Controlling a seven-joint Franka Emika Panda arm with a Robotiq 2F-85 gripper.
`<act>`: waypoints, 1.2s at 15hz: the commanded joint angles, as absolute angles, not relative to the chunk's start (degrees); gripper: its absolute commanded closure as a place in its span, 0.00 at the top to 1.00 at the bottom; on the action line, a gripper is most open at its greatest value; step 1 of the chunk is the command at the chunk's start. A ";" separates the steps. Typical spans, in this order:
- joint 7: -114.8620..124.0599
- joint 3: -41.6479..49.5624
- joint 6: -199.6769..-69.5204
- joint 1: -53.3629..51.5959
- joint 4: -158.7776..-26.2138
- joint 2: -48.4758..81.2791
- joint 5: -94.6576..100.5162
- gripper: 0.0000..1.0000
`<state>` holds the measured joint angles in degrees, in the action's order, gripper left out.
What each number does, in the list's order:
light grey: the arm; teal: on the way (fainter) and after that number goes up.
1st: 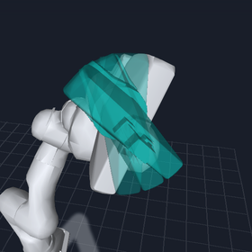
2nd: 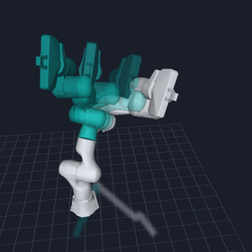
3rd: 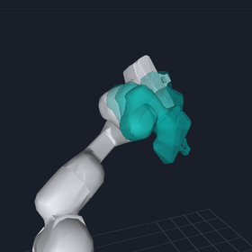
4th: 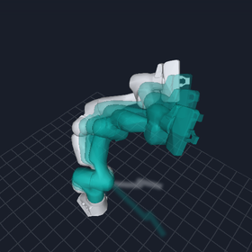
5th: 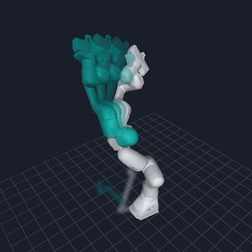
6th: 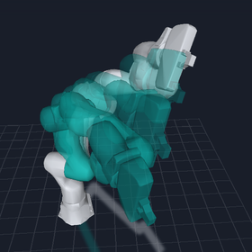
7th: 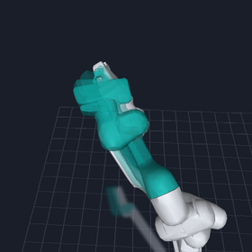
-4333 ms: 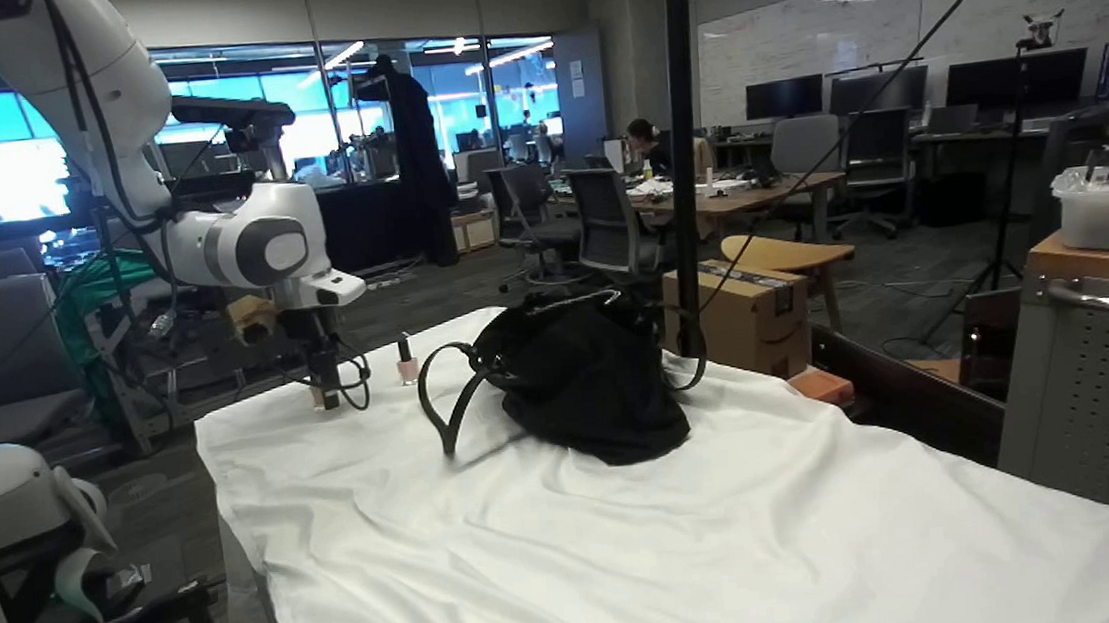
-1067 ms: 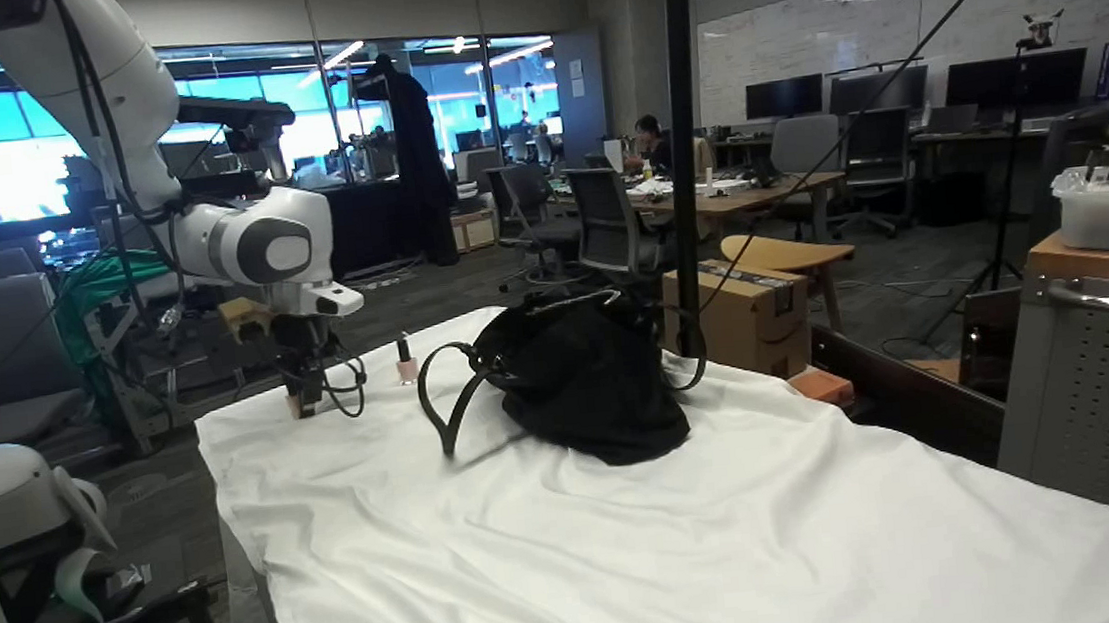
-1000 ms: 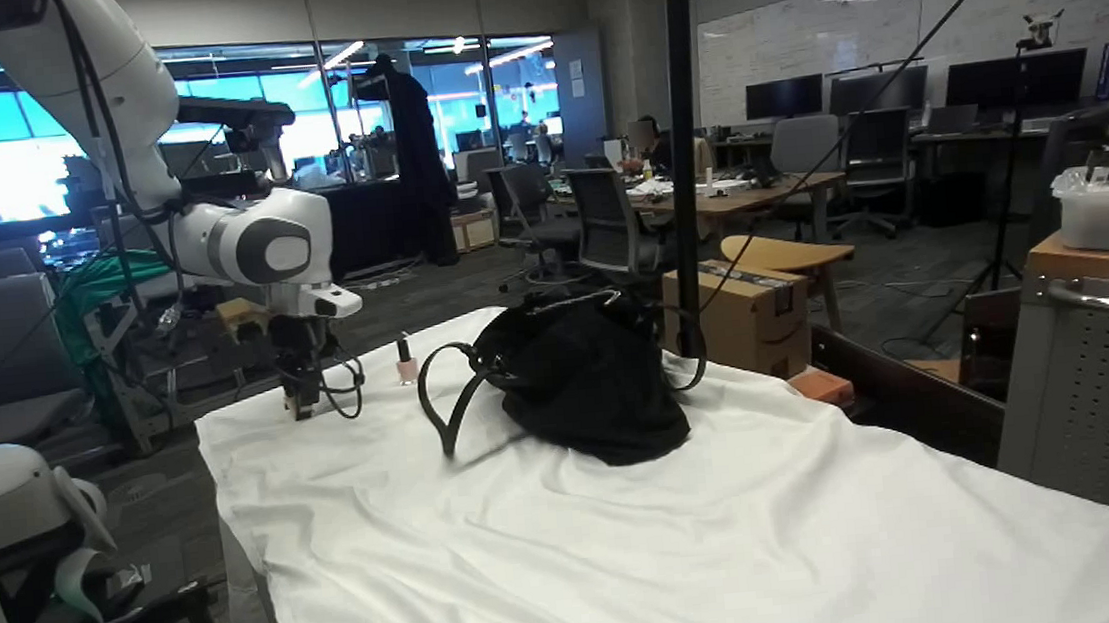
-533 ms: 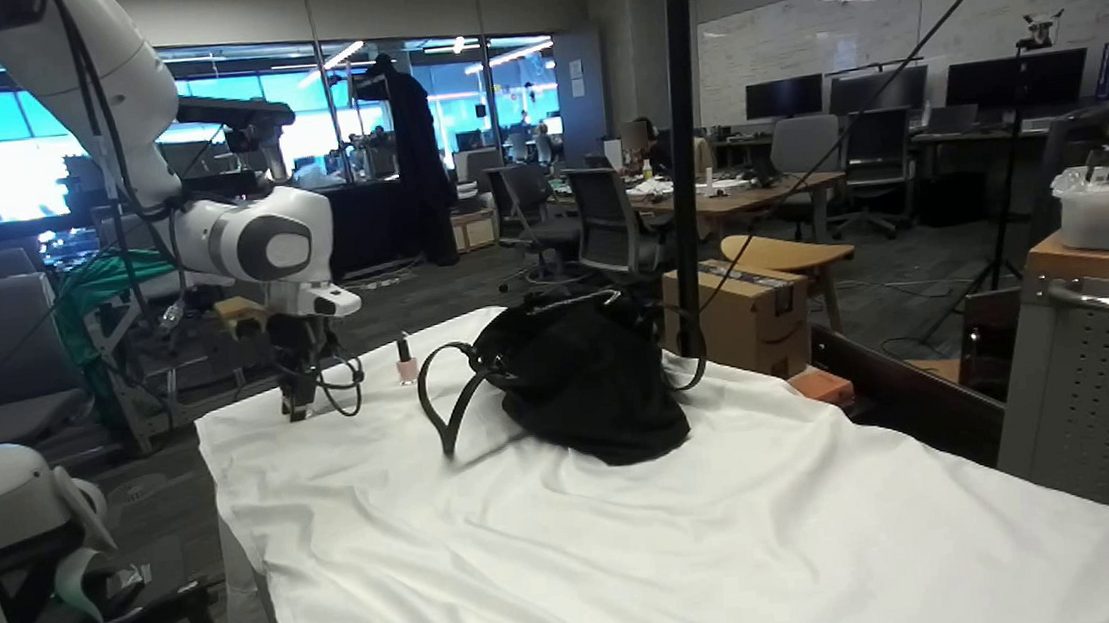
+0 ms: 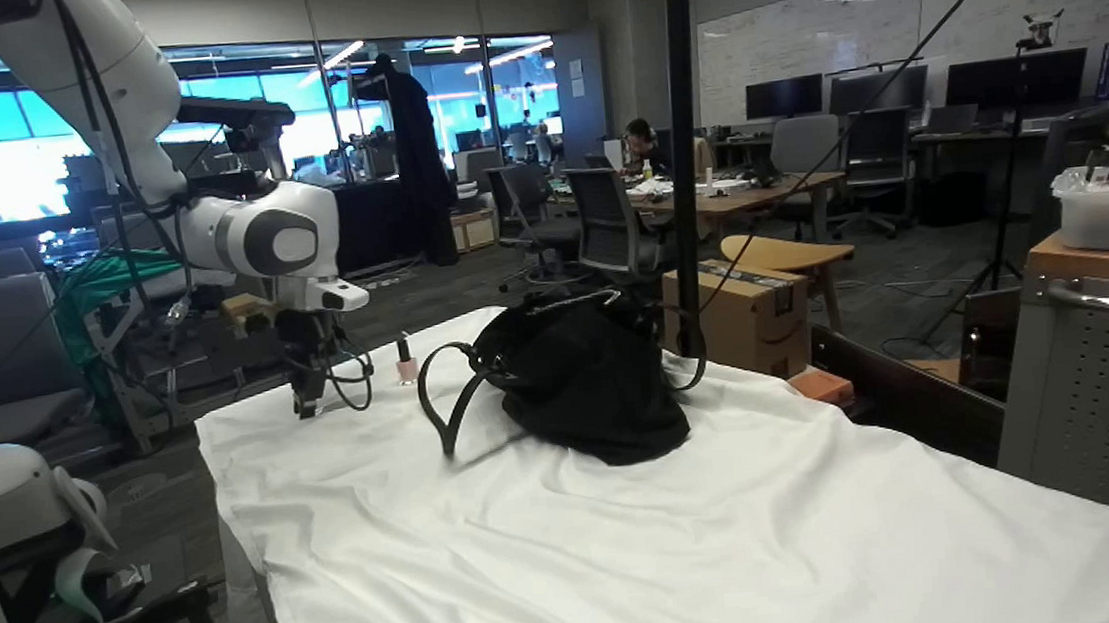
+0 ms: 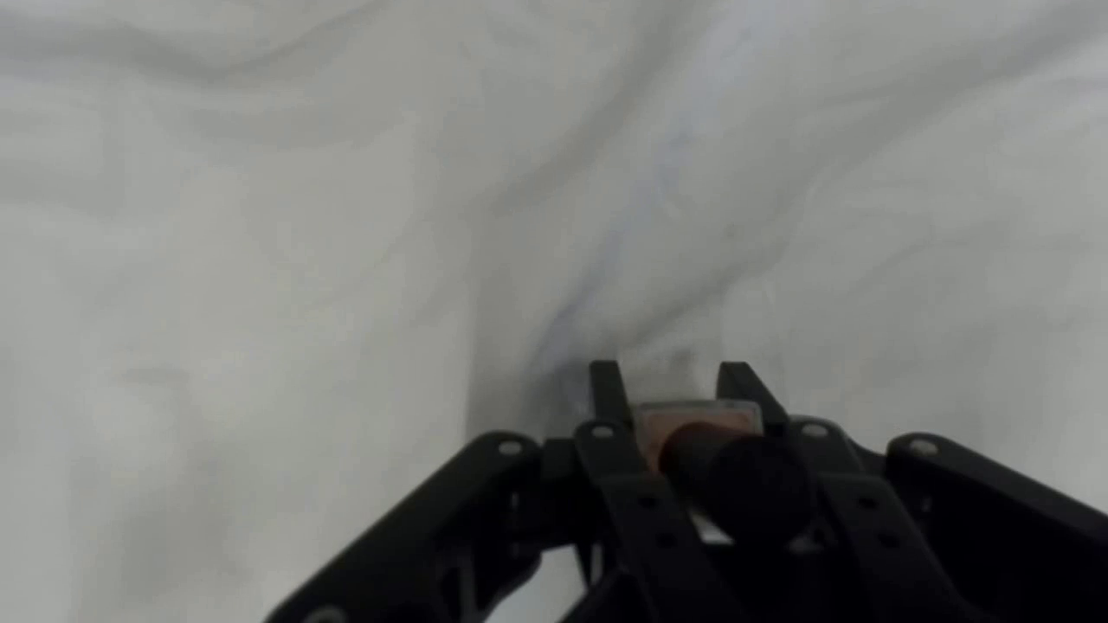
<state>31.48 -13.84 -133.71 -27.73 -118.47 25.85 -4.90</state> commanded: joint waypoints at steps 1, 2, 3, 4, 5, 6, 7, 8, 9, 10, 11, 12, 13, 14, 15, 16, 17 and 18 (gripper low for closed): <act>31.36 -13.24 -131.93 -26.96 -119.11 22.01 -4.77 0.15; 31.05 -13.11 -131.84 -26.54 -119.26 21.25 -4.89 0.15; 31.29 -12.79 -131.75 -26.31 -119.31 20.52 -4.63 0.15; 31.06 -12.66 -131.89 -25.84 -119.57 19.74 -4.68 0.15; 30.89 -12.35 -131.94 -25.30 -119.60 19.08 -4.51 0.15; 30.44 -12.17 -131.93 -24.68 -119.68 18.57 -4.50 0.15; 30.07 -11.84 -131.86 -23.91 -119.78 17.85 -4.50 0.15; 30.42 -11.23 -132.19 -23.55 -120.00 17.34 -3.72 0.15; 30.52 -10.28 -132.31 -22.95 -120.18 16.62 -2.54 0.15; 29.46 -9.92 -131.99 -22.02 -120.11 16.09 -2.31 0.15; 29.77 -8.98 -131.99 -21.47 -120.05 15.65 -0.82 0.15; 28.44 -8.42 -131.59 -20.27 -119.81 14.99 -0.33 0.15; 27.51 -7.71 -131.72 -19.25 -119.68 14.55 0.53 0.15; 27.23 -6.74 -132.02 -18.33 -119.34 14.27 1.88 0.15; 26.84 -5.77 -132.11 -17.35 -118.75 13.97 3.36 0.15; 26.43 -4.70 -132.37 -16.35 -117.94 14.06 5.23 0.15; 26.07 -3.87 -132.56 -15.38 -117.03 14.24 6.61 0.15; 24.69 -3.21 -132.84 -14.19 -115.76 14.86 7.57 0.15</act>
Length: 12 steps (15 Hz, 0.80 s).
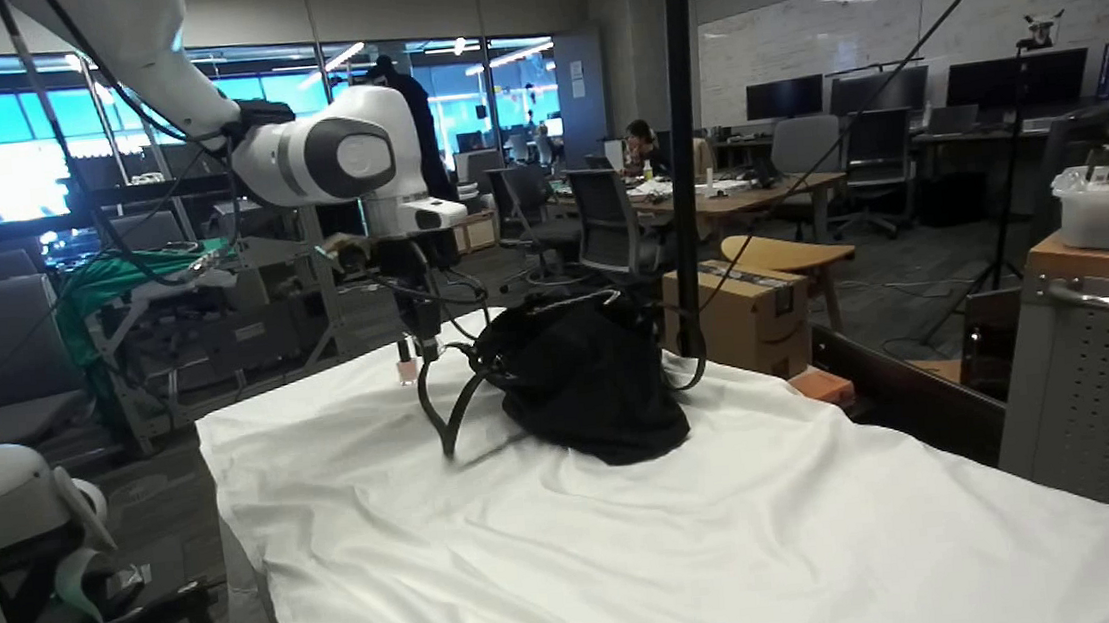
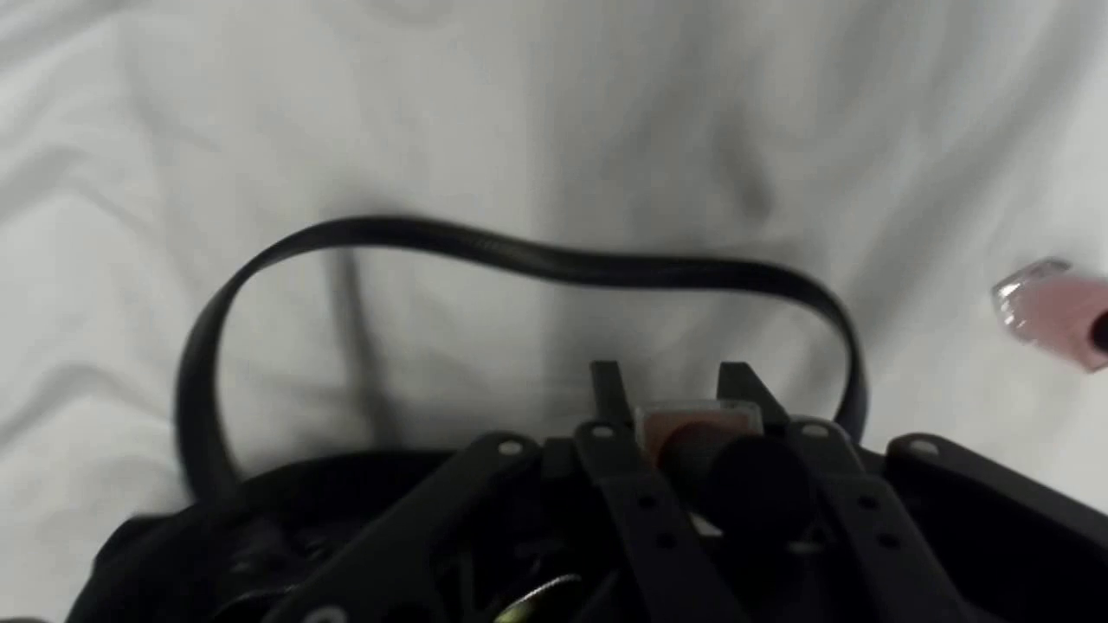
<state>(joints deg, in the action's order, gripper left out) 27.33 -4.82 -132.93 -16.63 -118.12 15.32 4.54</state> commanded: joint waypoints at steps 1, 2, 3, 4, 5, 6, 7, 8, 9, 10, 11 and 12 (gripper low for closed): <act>24.14 -2.45 -133.04 -13.36 -114.62 15.42 9.00 0.15; 22.90 -1.97 -133.22 -12.42 -113.20 16.35 9.65 0.15; 22.07 -1.40 -133.60 -11.67 -111.62 17.24 10.72 0.15; 21.55 -0.84 -134.20 -11.13 -110.45 18.15 11.96 0.15; 21.30 -0.29 -134.19 -10.74 -108.68 19.31 13.17 0.15; 20.57 0.01 -134.61 -10.27 -107.39 20.40 13.76 0.15; 19.78 0.28 -135.04 -9.82 -105.99 21.63 13.97 0.15; 19.01 0.48 -135.13 -9.46 -104.37 22.98 13.90 0.15; 18.73 0.76 -134.96 -9.33 -102.89 24.31 13.93 0.15; 18.57 1.10 -134.83 -9.29 -101.22 25.89 13.97 0.15; 18.04 1.32 -134.54 -9.21 -99.80 27.06 13.80 0.15; 17.93 1.66 -134.44 -9.23 -98.54 28.15 13.79 0.19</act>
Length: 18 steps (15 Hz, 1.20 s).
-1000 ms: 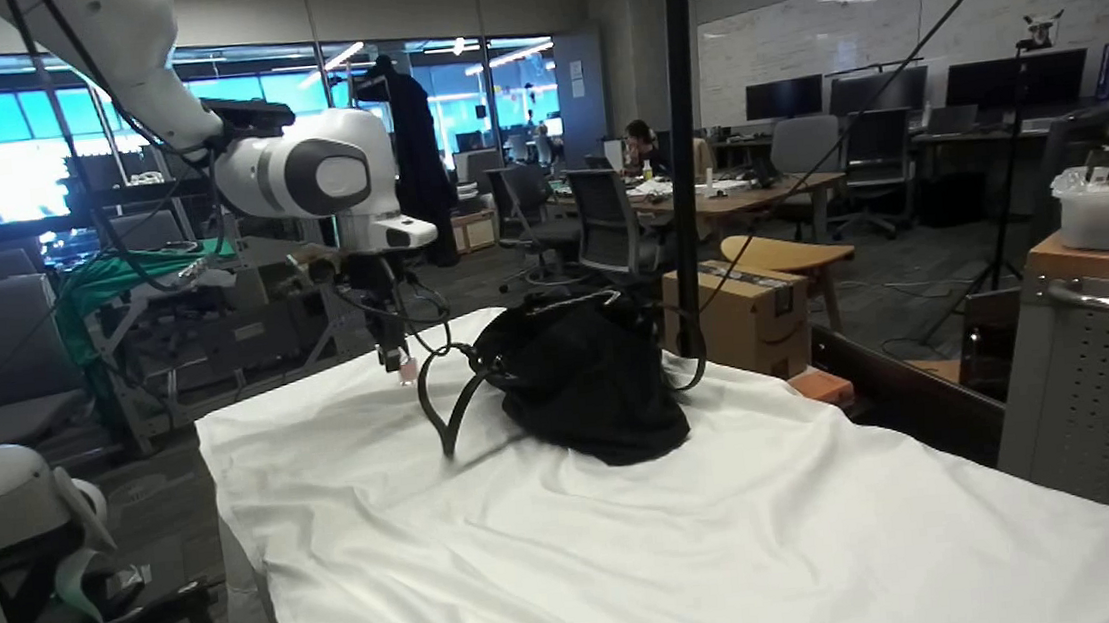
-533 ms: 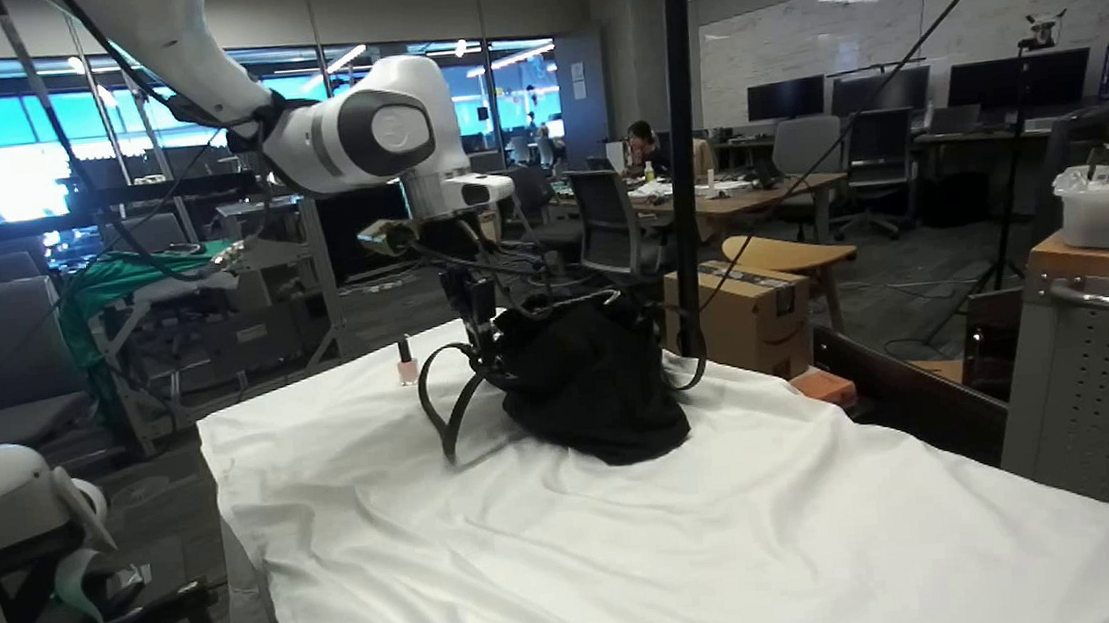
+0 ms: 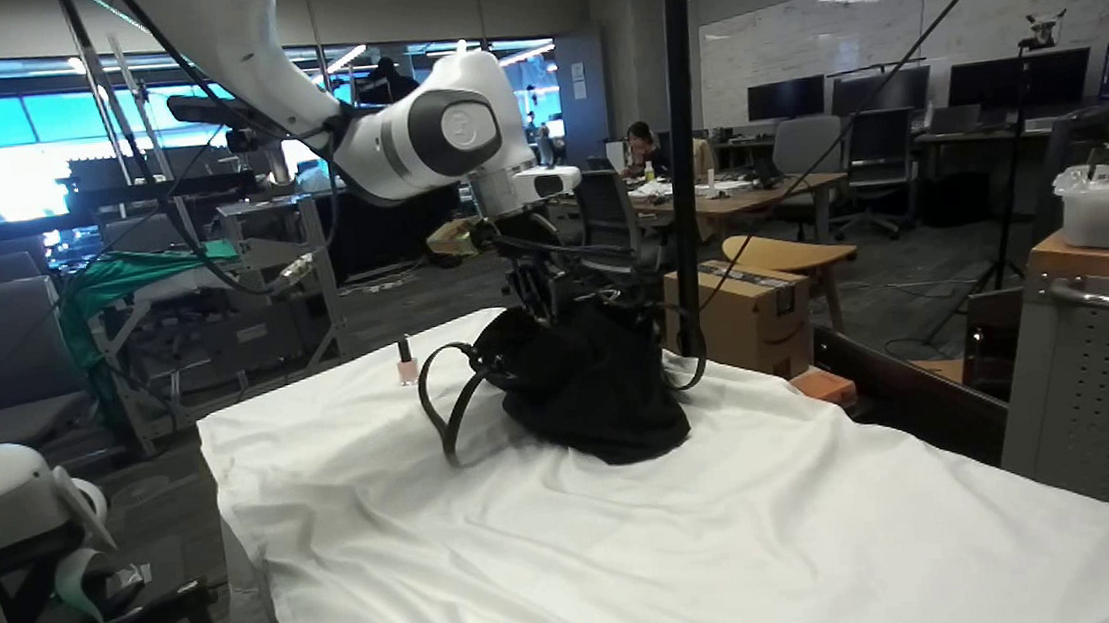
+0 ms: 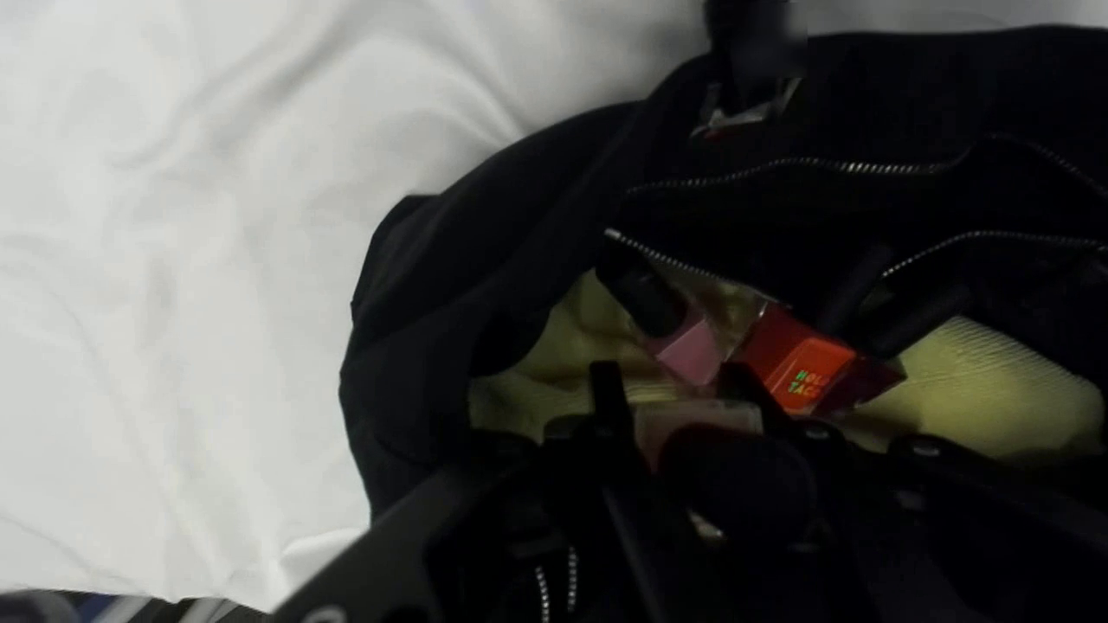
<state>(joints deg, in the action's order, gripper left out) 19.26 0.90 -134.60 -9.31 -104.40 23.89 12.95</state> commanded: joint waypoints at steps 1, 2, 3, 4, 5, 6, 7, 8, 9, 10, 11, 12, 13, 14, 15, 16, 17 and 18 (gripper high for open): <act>17.59 1.82 -134.54 -9.21 -97.59 29.12 13.62 0.50; 17.53 1.99 -134.47 -9.27 -96.63 29.97 13.47 0.66; 17.40 2.07 -134.50 -9.23 -95.97 30.62 13.22 0.71; 17.31 2.15 -134.51 -9.25 -95.37 31.12 13.16 0.77; 17.39 2.22 -134.72 -9.27 -95.18 31.38 13.08 0.85; 17.59 2.31 -134.81 -9.37 -95.01 31.51 13.13 0.91; 17.72 2.30 -134.73 -9.42 -95.02 31.50 13.02 0.97; 17.78 2.17 -135.06 -9.45 -95.67 31.07 12.86 1.00; 17.89 2.06 -135.24 -9.55 -96.43 30.59 12.78 1.00; 18.03 1.78 -135.36 -9.70 -97.74 29.75 12.50 1.00; 18.41 1.63 -135.68 -10.03 -99.02 29.07 12.51 1.00; 18.42 1.27 -135.75 -10.20 -100.09 28.50 12.18 1.00; 19.11 1.26 -136.14 -10.86 -101.73 27.67 12.58 1.00; 19.38 0.94 -136.17 -11.25 -103.27 26.80 12.44 1.00; 19.69 0.65 -136.83 -11.73 -105.19 25.77 12.48 1.00; 20.16 0.41 -137.39 -12.35 -107.18 24.68 12.65 0.99; 20.09 -0.07 -137.83 -12.79 -108.98 23.60 12.49 1.00; 20.75 -0.42 -138.52 -13.59 -111.16 22.44 12.74 1.00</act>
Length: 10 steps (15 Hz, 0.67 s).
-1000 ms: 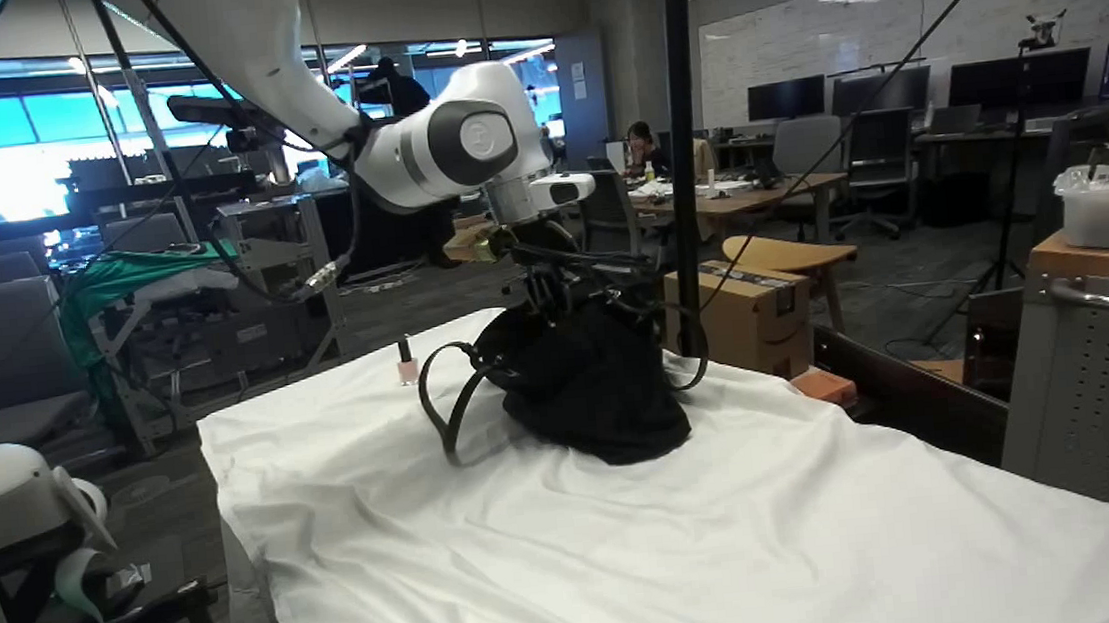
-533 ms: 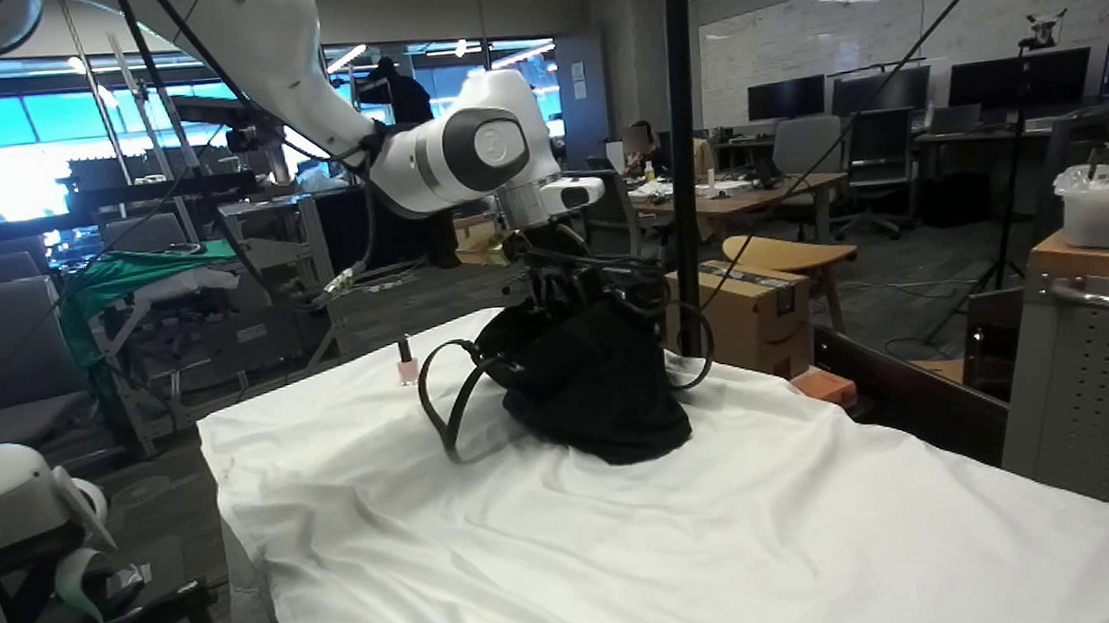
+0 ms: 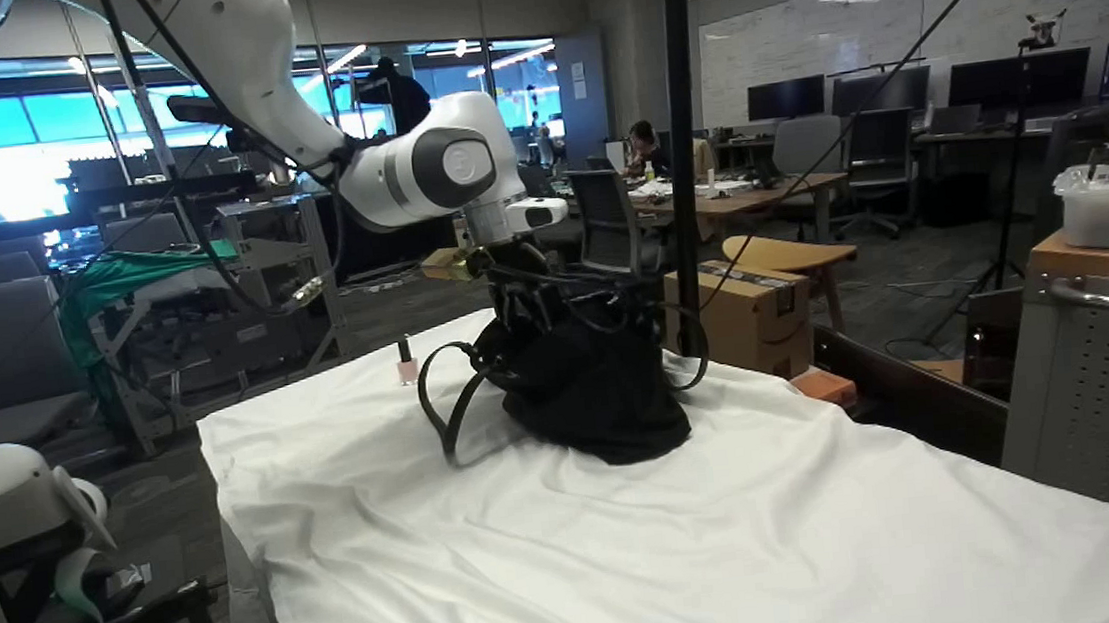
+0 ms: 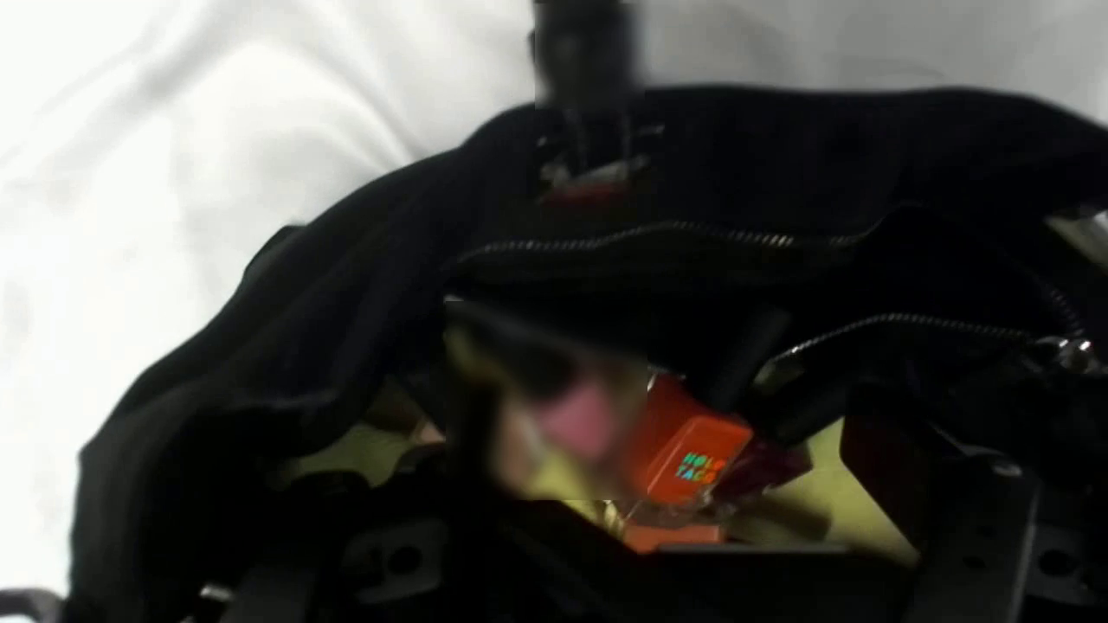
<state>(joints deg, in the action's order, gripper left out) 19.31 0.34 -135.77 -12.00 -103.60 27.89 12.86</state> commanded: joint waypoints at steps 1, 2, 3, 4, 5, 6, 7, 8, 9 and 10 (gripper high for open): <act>21.12 -0.90 -138.89 -14.26 -112.96 21.23 12.77 1.00; 21.61 -1.48 -139.14 -15.04 -114.77 20.15 12.85 1.00; 22.17 -2.06 -139.29 -15.73 -116.25 19.10 12.94 1.00; 22.52 -2.79 -139.46 -16.38 -117.68 18.08 12.93 1.00; 22.52 -3.68 -139.41 -16.88 -119.01 17.02 12.67 1.00; 22.44 -4.52 -139.16 -17.37 -119.98 16.18 12.53 1.00; 22.09 -5.52 -138.78 -17.78 -120.74 15.44 12.28 1.00; 21.66 -6.53 -138.59 -18.13 -121.34 15.03 12.01 1.00; 21.49 -7.42 -138.42 -18.56 -121.74 14.72 11.97 1.00; 21.17 -8.28 -138.15 -18.91 -121.89 14.71 11.87 1.00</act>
